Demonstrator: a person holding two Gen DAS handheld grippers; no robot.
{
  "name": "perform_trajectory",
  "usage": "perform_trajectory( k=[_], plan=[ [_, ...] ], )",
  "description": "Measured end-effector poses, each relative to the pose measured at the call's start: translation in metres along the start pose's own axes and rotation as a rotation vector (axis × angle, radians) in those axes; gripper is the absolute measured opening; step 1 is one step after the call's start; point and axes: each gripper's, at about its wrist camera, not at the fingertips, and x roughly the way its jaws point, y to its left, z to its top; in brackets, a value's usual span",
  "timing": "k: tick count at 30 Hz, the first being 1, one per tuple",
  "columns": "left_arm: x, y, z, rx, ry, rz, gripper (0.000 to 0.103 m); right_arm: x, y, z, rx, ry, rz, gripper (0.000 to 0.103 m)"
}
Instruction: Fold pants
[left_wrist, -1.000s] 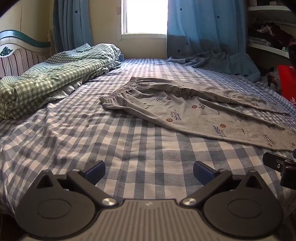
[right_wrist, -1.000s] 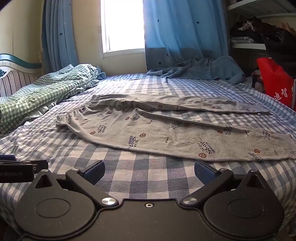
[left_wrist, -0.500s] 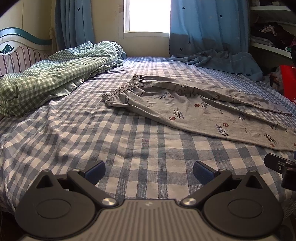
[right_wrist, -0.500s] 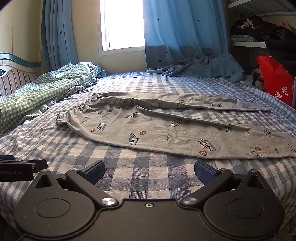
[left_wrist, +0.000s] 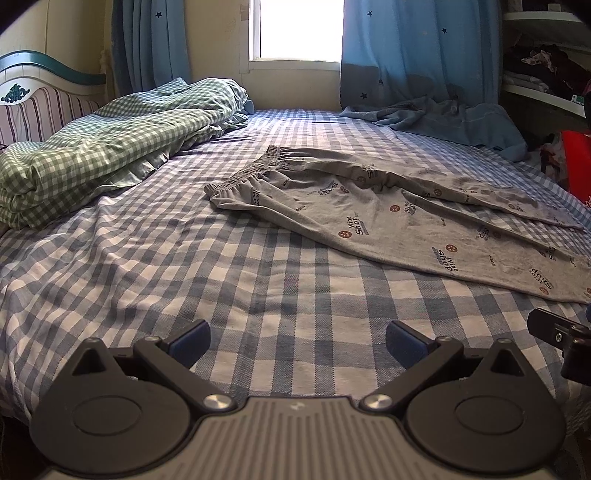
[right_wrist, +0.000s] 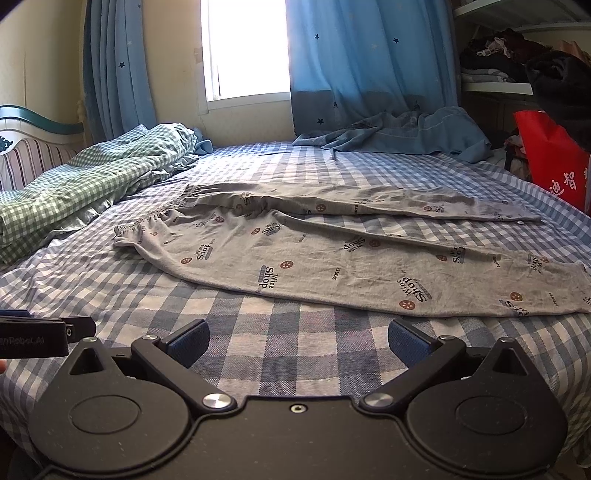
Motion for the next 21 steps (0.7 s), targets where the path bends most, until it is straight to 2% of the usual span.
perform_trajectory(
  k=[21],
  plan=[
    [-0.0021, 0.0008, 0.0013, -0.001, -0.006, 0.007, 0.103, 0.0002, 0.0064, 0.0041, -0.018, -0.001, 0.022, 0.103]
  ],
)
